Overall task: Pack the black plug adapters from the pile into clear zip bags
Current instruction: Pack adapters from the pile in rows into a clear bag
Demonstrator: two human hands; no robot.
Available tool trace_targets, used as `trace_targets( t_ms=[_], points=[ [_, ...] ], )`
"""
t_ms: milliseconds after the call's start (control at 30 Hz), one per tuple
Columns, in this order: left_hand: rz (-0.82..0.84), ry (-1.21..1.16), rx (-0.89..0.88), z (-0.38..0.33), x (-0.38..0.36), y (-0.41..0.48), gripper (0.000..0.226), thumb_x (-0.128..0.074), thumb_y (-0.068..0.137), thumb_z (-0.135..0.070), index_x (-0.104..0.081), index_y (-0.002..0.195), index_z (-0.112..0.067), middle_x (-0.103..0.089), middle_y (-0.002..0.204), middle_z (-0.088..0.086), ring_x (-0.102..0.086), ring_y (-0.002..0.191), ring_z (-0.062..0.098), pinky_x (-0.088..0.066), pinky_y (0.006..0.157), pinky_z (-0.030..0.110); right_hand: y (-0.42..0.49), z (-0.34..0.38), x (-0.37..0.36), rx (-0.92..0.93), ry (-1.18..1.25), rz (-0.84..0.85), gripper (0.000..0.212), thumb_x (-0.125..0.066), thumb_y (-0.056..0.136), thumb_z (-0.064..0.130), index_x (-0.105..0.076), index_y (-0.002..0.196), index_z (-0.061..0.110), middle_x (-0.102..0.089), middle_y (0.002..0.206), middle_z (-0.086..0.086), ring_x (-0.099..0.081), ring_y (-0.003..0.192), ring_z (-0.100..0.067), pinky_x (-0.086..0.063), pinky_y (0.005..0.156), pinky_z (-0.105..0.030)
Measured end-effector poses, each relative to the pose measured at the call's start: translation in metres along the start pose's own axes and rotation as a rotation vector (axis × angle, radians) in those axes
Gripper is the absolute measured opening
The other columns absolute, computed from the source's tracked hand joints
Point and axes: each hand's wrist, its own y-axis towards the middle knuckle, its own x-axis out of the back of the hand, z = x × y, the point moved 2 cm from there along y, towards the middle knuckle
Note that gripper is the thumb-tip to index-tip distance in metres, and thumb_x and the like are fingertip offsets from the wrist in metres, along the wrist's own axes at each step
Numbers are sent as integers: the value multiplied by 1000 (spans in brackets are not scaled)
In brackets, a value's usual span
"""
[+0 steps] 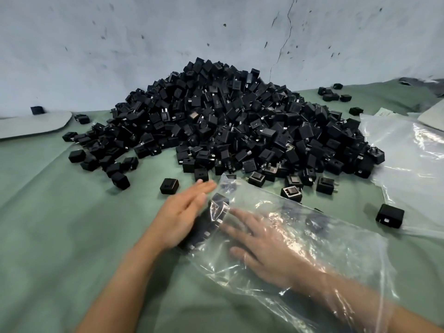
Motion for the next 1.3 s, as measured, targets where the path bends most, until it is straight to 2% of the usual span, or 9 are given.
trace_targets(
  t_ms=[133,267,400,567,633,767,967,1200,1300],
  points=[
    [175,186,-46,7,-14,2,40,-41,103,-24,-40,143,-32,-32,145,-25,-23,141,-3,-14,118,19,3,3,7,-8,-115,39,48,-29,102,40,-18,149,37,13,152,18,5,137,-3,10,105,-23],
    [283,362,-31,9,-19,3,48,-33,102,-41,-12,146,-42,-10,153,-28,-5,144,-5,-9,121,27,7,6,11,-37,-207,95,57,-18,97,54,-18,150,35,6,158,8,-5,142,-14,-4,119,-39],
    [333,433,17,8,-20,1,57,-12,89,-64,3,141,-48,2,153,-31,6,144,-4,-5,122,36,11,6,11,-54,-222,119,58,-18,96,58,-17,150,38,8,157,8,-12,141,-18,-15,117,-51],
    [335,405,44,6,-21,-1,64,1,77,-71,8,139,-52,11,146,-38,12,141,-8,2,121,34,4,2,7,-54,-260,122,61,-8,91,62,3,148,42,15,158,9,2,144,-16,-1,118,-52],
    [329,387,59,6,-21,-1,63,3,78,-72,7,138,-54,12,145,-40,12,140,-10,3,120,33,2,1,3,-45,-281,117,63,0,85,66,11,143,44,13,158,9,7,145,-16,17,111,-49],
    [328,377,66,7,-21,-2,61,4,80,-70,7,139,-54,11,147,-38,11,141,-9,2,121,34,4,1,3,38,-245,94,70,9,80,67,0,146,46,15,150,18,23,136,-7,40,90,-35],
    [319,387,68,7,-20,-1,68,7,75,-74,10,139,-52,12,148,-36,13,141,-7,2,121,35,16,5,-1,50,-292,88,62,15,77,70,7,137,54,21,154,7,27,141,-20,24,106,-52],
    [323,429,57,7,-21,-1,67,10,74,-75,14,136,-52,17,144,-38,16,141,-5,2,121,38,14,-7,4,61,-85,52,55,-7,91,63,-22,143,49,20,152,21,25,142,-9,13,113,-50],
    [321,455,53,7,-21,-1,69,10,73,-75,16,137,-50,19,144,-36,18,140,-5,2,121,38,21,-21,7,-51,0,-3,57,-25,97,47,-20,151,29,14,155,17,0,147,-25,-11,119,-49]
  ],
)
